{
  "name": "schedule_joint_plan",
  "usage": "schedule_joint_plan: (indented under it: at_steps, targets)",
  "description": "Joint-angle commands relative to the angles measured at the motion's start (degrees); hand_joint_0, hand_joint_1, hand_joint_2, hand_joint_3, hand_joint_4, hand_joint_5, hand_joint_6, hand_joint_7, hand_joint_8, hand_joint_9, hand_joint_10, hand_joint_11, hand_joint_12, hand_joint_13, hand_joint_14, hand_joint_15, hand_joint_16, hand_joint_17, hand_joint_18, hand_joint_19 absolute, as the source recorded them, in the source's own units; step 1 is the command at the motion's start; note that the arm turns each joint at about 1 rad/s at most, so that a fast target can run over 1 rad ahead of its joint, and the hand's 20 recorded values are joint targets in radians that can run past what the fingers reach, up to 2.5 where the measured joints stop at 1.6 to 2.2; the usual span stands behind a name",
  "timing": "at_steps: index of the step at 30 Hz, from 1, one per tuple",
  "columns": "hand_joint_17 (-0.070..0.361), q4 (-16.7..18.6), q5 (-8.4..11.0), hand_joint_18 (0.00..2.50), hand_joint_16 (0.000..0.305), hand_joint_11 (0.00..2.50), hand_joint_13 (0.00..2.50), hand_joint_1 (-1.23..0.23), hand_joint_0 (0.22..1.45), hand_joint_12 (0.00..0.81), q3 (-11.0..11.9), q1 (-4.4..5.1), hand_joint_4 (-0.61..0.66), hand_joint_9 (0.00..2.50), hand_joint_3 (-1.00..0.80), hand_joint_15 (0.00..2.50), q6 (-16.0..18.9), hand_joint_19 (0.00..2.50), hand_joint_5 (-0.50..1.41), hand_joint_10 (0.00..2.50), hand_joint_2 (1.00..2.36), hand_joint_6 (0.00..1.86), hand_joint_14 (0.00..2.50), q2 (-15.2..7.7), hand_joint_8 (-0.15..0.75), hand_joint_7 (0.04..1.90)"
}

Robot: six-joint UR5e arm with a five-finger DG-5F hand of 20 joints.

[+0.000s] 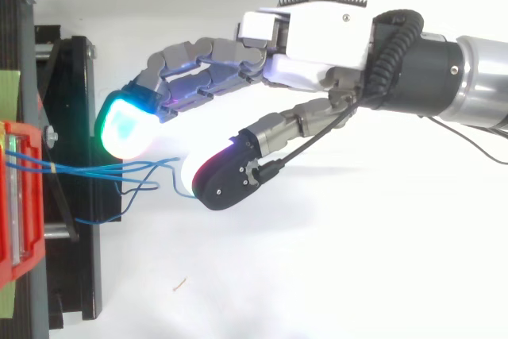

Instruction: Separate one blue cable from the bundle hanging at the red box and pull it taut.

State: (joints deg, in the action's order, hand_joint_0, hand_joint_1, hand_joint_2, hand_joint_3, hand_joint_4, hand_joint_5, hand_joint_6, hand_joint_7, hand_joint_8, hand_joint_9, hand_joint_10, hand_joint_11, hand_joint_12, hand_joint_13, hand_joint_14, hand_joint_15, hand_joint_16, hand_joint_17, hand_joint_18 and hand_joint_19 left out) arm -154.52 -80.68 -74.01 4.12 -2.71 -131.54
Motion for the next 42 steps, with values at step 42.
schedule_joint_plan:
  at_steps: [42]
  targets:
    - [0.051,-2.1,-0.97,0.38,0.022,0.32,0.54,-0.66,0.55,0.249,6.0,2.12,0.22,0.60,-0.46,0.12,1.0,0.09,-0.15,0.01,1.00,0.50,0.00,-3.4,0.260,0.93]
